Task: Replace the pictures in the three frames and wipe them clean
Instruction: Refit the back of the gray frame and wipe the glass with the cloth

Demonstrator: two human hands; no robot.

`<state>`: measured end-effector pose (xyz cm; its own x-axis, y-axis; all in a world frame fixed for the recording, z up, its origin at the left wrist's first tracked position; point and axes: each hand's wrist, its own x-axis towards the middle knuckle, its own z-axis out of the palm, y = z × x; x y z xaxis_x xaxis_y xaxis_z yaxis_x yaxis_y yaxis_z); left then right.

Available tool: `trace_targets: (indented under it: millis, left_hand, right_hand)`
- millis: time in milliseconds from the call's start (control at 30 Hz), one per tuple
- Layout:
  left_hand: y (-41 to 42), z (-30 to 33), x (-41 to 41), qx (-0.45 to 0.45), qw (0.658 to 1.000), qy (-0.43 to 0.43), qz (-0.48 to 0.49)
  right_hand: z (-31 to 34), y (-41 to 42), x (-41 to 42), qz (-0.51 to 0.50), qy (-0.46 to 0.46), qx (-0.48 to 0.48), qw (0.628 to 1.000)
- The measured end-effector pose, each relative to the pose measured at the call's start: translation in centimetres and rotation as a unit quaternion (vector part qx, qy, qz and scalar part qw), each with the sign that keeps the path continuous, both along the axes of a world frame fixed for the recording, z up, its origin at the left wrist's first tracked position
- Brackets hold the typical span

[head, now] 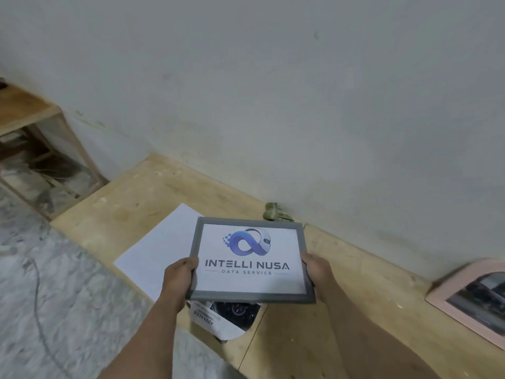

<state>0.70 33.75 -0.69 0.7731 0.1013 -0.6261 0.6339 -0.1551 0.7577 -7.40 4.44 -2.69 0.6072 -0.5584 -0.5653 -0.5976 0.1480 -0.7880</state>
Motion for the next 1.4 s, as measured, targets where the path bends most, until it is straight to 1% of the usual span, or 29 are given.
trace_targets:
  millis: [100, 167, 233, 300, 367, 400, 467, 533, 600, 667, 733, 800, 900, 933, 1000, 1033, 1067, 1100, 1167, 1200, 1333, 1400]
  left_hand:
    - [0.5, -1.4, 0.7, 0.008, 0.999, 0.017, 0.033]
    - [1.0, -2.0, 1.8, 0.019, 0.999, 0.021, 0.046]
    - [1.2, -2.5, 3.1, 0.030, 0.998, 0.027, 0.050]
    - [1.1, -3.2, 4.3, 0.039, 0.997, 0.032, 0.051]
    - [0.9, -3.6, 5.0, 0.042, 0.997, 0.038, 0.044]
    - [0.8, -3.9, 5.4, 0.045, 0.997, 0.044, 0.040]
    - [0.6, -4.5, 6.0, 0.040, 0.997, 0.053, 0.028]
    - [0.5, -4.9, 6.5, 0.028, 0.998, 0.060, 0.019]
    - [0.6, -5.1, 6.8, 0.013, 0.997, 0.070, 0.012]
    - [0.9, -5.1, 6.8, -0.014, 0.997, 0.081, 0.001]
    - [1.1, -4.7, 6.6, -0.043, 0.996, 0.081, -0.012]
    - [1.3, -3.8, 6.4, -0.061, 0.996, 0.061, -0.020]
    - [1.2, -2.2, 6.1, -0.076, 0.996, 0.025, -0.033]
    - [1.2, -1.6, 5.9, -0.083, 0.996, 0.014, -0.035]
    - [1.4, -0.1, 5.4, -0.100, 0.994, -0.008, -0.039]
    - [1.5, 0.4, 5.2, -0.104, 0.994, -0.022, -0.034]
    - [1.8, 1.1, 4.7, -0.106, 0.993, -0.037, -0.024]
    - [2.2, 1.6, 4.1, -0.105, 0.993, -0.051, -0.012]
    - [3.2, 2.4, 2.4, -0.106, 0.992, -0.069, 0.013]
    - [3.5, 2.4, 1.7, -0.113, 0.991, -0.070, 0.029]
    - [4.5, 2.5, -1.2, -0.138, 0.986, -0.062, 0.074]
    - [4.7, 2.7, -2.2, -0.135, 0.986, -0.065, 0.076]
  right_hand:
    - [-0.8, -2.3, 4.4, 0.064, 0.033, -0.103, 0.992]
    - [-1.9, -4.1, 8.3, 0.097, 0.046, -0.183, 0.977]
    - [-3.4, -5.5, 12.5, 0.170, 0.065, -0.244, 0.952]
    - [-5.2, -6.5, 16.4, 0.245, 0.089, -0.296, 0.919]
    - [-6.7, -6.6, 18.9, 0.310, 0.089, -0.318, 0.891]
    - [-7.3, -6.3, 20.0, 0.329, 0.080, -0.323, 0.884]
    - [-8.5, -5.9, 21.0, 0.337, 0.054, -0.356, 0.870]
    - [-9.5, -5.7, 21.2, 0.329, 0.061, -0.392, 0.857]
    - [-9.2, -5.4, 21.4, 0.321, 0.062, -0.378, 0.866]
    - [-8.2, -5.6, 21.2, 0.325, 0.045, -0.362, 0.872]
    - [-6.1, -5.9, 20.8, 0.302, -0.006, -0.378, 0.875]
    - [-3.0, -5.6, 20.1, 0.265, -0.077, -0.393, 0.877]
    - [1.8, -4.1, 18.7, 0.262, -0.145, -0.373, 0.878]
    - [2.8, -3.4, 18.2, 0.273, -0.168, -0.385, 0.865]
    - [3.3, -1.7, 16.7, 0.316, -0.168, -0.446, 0.820]
    - [2.6, -1.1, 15.9, 0.335, -0.155, -0.456, 0.810]
    - [2.1, -0.1, 14.7, 0.349, -0.164, -0.447, 0.807]
    - [1.5, 1.0, 13.1, 0.348, -0.184, -0.421, 0.817]
    - [1.5, 3.5, 9.0, 0.308, -0.212, -0.359, 0.855]
    - [1.7, 4.7, 6.9, 0.306, -0.207, -0.338, 0.866]
    - [1.7, 8.9, -1.6, 0.351, -0.164, -0.256, 0.886]
    - [3.0, 9.7, -4.0, 0.377, -0.133, -0.187, 0.897]
